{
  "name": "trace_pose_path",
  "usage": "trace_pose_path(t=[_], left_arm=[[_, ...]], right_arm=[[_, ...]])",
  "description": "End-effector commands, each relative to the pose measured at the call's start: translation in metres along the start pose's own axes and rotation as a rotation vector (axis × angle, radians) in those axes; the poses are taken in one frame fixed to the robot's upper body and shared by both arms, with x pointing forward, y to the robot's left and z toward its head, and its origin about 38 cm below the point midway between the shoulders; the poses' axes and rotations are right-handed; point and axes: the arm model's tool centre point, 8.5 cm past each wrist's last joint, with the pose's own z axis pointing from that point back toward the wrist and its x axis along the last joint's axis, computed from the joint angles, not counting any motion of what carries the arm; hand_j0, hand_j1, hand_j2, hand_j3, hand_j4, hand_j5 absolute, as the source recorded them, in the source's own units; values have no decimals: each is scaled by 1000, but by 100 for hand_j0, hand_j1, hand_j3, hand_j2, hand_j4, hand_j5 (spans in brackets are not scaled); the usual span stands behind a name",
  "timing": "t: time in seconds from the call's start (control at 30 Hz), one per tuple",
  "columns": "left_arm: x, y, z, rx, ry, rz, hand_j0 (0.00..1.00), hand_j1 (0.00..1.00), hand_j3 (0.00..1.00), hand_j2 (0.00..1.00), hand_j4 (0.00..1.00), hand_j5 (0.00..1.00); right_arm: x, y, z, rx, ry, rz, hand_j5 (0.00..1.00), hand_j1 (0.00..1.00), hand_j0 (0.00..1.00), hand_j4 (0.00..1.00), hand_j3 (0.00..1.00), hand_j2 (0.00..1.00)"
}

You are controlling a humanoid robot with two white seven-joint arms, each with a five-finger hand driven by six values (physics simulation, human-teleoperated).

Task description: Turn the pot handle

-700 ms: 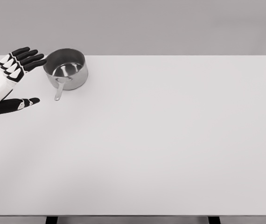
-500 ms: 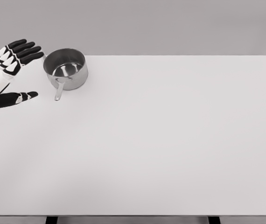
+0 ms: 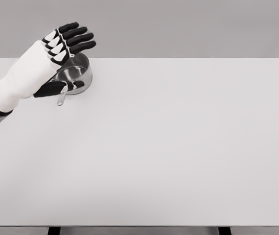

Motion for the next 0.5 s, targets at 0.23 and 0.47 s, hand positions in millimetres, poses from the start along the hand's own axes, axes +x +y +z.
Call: trace_pose_path(t=[0.23, 0.47], left_arm=[[18, -54, -20, -261, -54, 68, 100, 100, 100, 100, 100, 100], [3, -64, -24, -392, -26, 16, 100, 100, 100, 100, 100, 100]], right_arm=[[0, 0, 0, 0, 0, 1, 100, 100, 100, 100, 100, 100], [0, 0, 0, 0, 0, -1, 100, 100, 100, 100, 100, 100]])
